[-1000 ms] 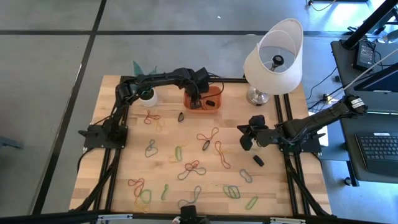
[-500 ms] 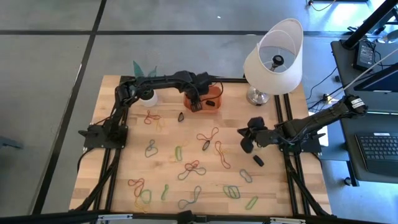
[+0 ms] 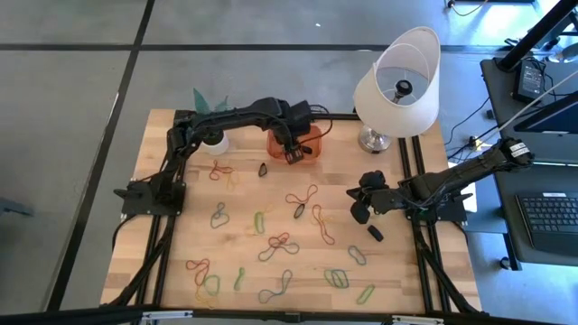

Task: Pick and place rubber bands into bin
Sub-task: Put the green rubber band into the orange bin

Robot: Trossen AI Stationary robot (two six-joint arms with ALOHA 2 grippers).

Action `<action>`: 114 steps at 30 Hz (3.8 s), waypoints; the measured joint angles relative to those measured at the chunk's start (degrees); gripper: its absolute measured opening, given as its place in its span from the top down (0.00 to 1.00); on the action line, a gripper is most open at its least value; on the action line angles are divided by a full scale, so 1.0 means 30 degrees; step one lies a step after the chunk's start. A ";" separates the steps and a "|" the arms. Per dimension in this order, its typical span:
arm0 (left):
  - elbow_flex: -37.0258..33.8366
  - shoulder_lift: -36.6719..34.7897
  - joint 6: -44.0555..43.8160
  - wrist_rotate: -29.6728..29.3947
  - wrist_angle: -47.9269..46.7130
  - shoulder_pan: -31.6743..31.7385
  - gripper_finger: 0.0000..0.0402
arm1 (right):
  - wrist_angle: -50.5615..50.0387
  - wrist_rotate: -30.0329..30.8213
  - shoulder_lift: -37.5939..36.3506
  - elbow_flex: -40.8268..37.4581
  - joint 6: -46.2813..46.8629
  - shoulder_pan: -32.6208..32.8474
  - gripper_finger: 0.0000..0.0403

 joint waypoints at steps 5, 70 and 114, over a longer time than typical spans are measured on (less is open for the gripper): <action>-0.0167 -0.0230 -0.1239 0.0197 -0.0345 -0.1904 0.93 | -0.0041 -0.0002 0.0000 0.0000 -0.0346 0.0004 0.99; -2.2442 -1.6094 -0.7668 -0.4715 1.0160 -1.4033 0.99 | -1.3949 -1.2209 1.7927 1.7784 2.6019 0.9141 0.79; -2.2442 -1.6072 -0.8309 -0.3857 1.1785 -1.4193 0.99 | -1.3428 -1.2293 1.9717 1.7690 2.5565 1.0691 1.00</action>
